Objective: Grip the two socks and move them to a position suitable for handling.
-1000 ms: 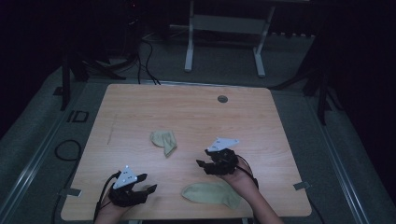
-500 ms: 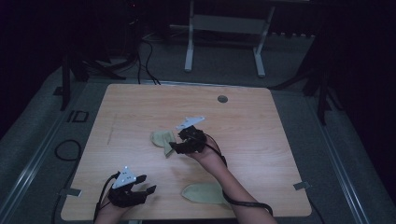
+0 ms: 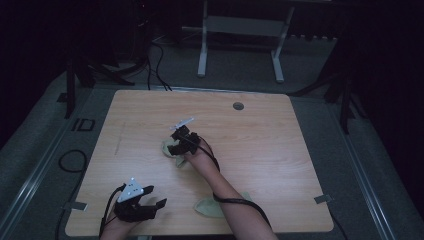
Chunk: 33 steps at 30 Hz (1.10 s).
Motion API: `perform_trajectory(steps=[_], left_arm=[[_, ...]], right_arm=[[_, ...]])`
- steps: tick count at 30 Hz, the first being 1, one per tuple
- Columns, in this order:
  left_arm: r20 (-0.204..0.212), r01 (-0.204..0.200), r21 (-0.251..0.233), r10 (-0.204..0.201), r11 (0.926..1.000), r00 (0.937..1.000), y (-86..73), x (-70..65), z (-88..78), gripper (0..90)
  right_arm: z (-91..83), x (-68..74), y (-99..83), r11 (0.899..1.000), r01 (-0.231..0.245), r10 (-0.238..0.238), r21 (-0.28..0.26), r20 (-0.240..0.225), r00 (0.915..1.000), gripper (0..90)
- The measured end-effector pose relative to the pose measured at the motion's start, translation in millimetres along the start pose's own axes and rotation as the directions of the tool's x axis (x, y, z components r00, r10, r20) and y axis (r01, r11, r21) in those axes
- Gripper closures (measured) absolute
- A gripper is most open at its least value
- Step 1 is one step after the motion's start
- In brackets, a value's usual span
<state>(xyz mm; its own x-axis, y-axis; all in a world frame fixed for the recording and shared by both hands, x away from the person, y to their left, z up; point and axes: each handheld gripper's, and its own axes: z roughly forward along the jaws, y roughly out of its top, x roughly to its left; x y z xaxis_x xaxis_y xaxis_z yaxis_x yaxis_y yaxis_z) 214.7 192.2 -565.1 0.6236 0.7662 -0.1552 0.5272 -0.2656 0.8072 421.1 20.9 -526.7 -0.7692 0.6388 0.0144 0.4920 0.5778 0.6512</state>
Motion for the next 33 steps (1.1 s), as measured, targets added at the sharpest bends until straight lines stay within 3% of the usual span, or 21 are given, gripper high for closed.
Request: perform_trajectory(steps=[2,6,10,13,19,22,27,33], left_arm=[[-0.004,0.003,0.000,-0.003,1.0000,1.0000,-0.2,-0.3,0.6,26.4],[-0.002,0.000,-0.002,0.000,1.0000,1.0000,-0.7,0.0,0.3,26.5],[-0.004,0.002,-0.003,-0.002,1.0000,1.0000,-0.9,0.6,0.1,26.4],[0.010,0.010,-0.009,-0.010,0.9999,0.9999,-2.1,1.7,-0.3,26.4],[0.010,0.011,-0.022,-0.011,0.9997,0.9999,-1.8,2.5,-1.4,26.1],[0.006,0.006,-0.017,-0.006,0.9998,1.0000,-2.4,2.0,-0.9,26.0],[0.013,0.012,-0.007,-0.012,0.9999,0.9998,-4.6,3.4,0.3,26.1],[0.009,0.016,-0.015,-0.016,0.9998,0.9998,-3.7,2.5,0.0,26.0]], right_arm=[[13.2,1.4,1.9,1.000,0.009,-0.010,0.024,0.041,0.9991,38.8],[25.2,0.1,1.7,0.999,-0.022,0.019,0.038,0.064,0.9978,38.3],[35.2,1.1,-2.0,0.998,-0.018,0.013,0.061,0.085,0.9963,38.1],[35.5,3.5,-3.8,0.999,-0.020,0.016,0.043,0.095,0.9953,41.0],[32.9,10.8,-8.2,1.000,0.022,-0.024,0.014,0.093,0.9954,69.3],[33.3,14.6,-5.6,0.999,0.040,-0.043,0.032,0.106,0.9934,80.1],[26.2,11.8,-3.0,0.998,0.037,-0.041,0.050,0.089,0.9952,82.2],[-2.9,3.1,-2.0,0.999,0.046,-0.048,0.027,0.068,0.9966,82.3]])
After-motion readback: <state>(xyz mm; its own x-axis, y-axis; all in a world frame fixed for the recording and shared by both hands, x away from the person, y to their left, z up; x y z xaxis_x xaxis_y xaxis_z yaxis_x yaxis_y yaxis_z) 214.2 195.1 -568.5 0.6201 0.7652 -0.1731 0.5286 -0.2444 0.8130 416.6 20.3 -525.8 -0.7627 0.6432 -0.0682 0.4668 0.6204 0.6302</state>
